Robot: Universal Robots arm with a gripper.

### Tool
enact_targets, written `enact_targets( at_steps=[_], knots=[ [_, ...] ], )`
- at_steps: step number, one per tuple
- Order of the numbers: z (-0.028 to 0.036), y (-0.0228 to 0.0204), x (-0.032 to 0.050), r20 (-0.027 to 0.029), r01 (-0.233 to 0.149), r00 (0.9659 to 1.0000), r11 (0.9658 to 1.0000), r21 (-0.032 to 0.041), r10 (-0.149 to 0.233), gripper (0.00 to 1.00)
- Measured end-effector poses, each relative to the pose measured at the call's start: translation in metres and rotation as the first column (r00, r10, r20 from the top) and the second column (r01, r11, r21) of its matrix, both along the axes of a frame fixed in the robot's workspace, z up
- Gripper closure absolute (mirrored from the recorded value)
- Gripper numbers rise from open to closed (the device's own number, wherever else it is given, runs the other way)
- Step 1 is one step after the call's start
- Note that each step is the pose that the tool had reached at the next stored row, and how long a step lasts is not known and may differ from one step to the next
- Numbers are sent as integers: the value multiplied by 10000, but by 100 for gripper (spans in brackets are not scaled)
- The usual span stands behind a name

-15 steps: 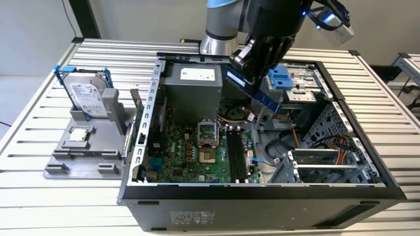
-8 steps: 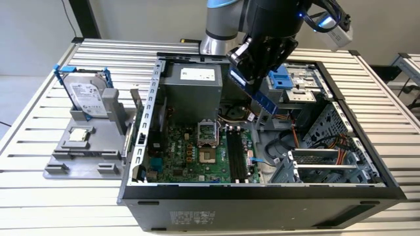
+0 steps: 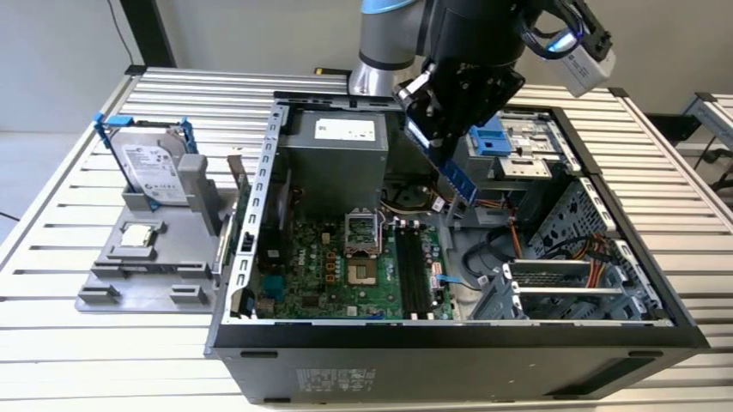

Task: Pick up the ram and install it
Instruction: 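Insert the ram into the slot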

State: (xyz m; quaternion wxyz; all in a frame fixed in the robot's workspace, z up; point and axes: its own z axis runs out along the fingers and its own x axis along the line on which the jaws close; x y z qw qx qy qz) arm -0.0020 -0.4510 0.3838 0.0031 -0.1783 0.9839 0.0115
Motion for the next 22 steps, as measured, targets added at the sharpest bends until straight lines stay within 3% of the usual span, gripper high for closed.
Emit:
enact_targets(
  at_steps=[3, 7, 10, 14, 15, 19, 22],
  knots=[
    [-3, 0, 0, 0, 515, 9987, 9987, 0, -515, 100],
    [-6, 0, 0, 0, 1182, 9930, 9930, 0, -1182, 100],
    [-9, 0, 0, 0, 1684, 9857, 9857, 0, -1684, 100],
    [-13, 0, 0, 0, 2313, 9729, 9729, 0, -2313, 100],
    [-13, 0, 1, 0, 2378, 9713, 9713, 0, -2378, 100],
    [-25, 0, 17, -4, 2390, 9710, 9710, 3, -2390, 100],
    [-72, 0, 67, -4, 2414, 9704, 9704, 0, -2414, 100]
  ],
)
